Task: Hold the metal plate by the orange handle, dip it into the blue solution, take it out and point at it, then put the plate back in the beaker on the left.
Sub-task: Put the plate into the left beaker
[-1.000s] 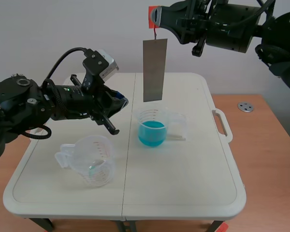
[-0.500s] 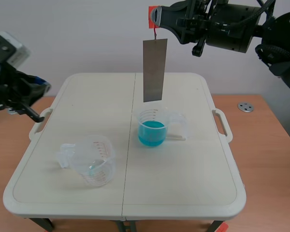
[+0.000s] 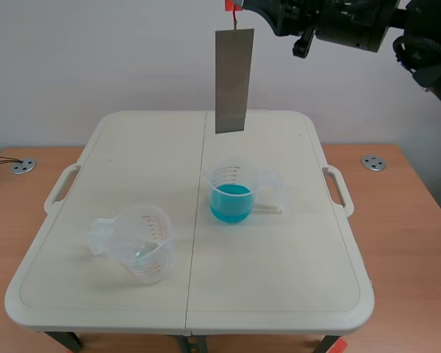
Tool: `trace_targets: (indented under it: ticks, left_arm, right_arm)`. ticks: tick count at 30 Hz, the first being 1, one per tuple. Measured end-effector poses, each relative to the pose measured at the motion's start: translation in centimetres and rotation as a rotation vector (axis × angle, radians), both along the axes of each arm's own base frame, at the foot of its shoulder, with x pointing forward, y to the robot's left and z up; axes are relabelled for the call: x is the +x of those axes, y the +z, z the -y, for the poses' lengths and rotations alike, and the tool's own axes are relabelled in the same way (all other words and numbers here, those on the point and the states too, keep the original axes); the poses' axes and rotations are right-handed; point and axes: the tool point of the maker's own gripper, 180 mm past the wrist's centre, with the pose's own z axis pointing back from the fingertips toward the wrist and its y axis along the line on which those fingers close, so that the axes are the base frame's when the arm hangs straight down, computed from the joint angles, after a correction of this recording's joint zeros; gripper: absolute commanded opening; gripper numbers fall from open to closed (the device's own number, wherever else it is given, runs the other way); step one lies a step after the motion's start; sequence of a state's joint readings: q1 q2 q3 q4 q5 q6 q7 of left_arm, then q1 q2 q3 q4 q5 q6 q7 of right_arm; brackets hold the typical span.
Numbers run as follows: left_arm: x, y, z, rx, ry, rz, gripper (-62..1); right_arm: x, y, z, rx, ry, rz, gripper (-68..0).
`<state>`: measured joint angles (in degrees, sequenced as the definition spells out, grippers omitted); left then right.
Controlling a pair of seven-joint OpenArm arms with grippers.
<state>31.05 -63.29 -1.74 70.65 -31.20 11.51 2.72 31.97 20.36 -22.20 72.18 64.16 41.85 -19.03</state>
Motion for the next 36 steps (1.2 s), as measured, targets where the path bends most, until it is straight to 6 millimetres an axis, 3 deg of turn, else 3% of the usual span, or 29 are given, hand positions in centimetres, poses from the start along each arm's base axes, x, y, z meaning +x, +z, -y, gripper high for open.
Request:
trace_targets:
  ticks: [9,15,25,31,36]
  left_arm:
    - [-12.5,-7.7,-2.2,0.014,0.082,-0.284,-53.2]
    - [-20.4,-11.6,-0.5,-0.022,0.128,-0.427,-53.2]
    - [-31.0,-17.1,10.6,-0.312,0.134,-0.653,-53.2]
    - [-35.2,-18.9,18.6,-0.452,0.100,-0.739,-53.2]
    - [-37.4,-19.2,23.3,-0.521,0.046,-0.794,-53.2]
  right_arm:
    - [-0.9,0.4,-2.1,0.014,0.077,-0.009,-66.2]
    - [-1.7,-0.2,-3.4,0.012,0.121,-0.031,-66.1]
    - [-4.4,0.0,-6.2,0.016,0.233,-0.031,-66.0]
    - [-5.7,-0.2,-7.7,0.014,0.285,-0.028,-66.0]
    - [-7.1,-0.6,-9.8,0.019,0.344,-0.043,-66.0]
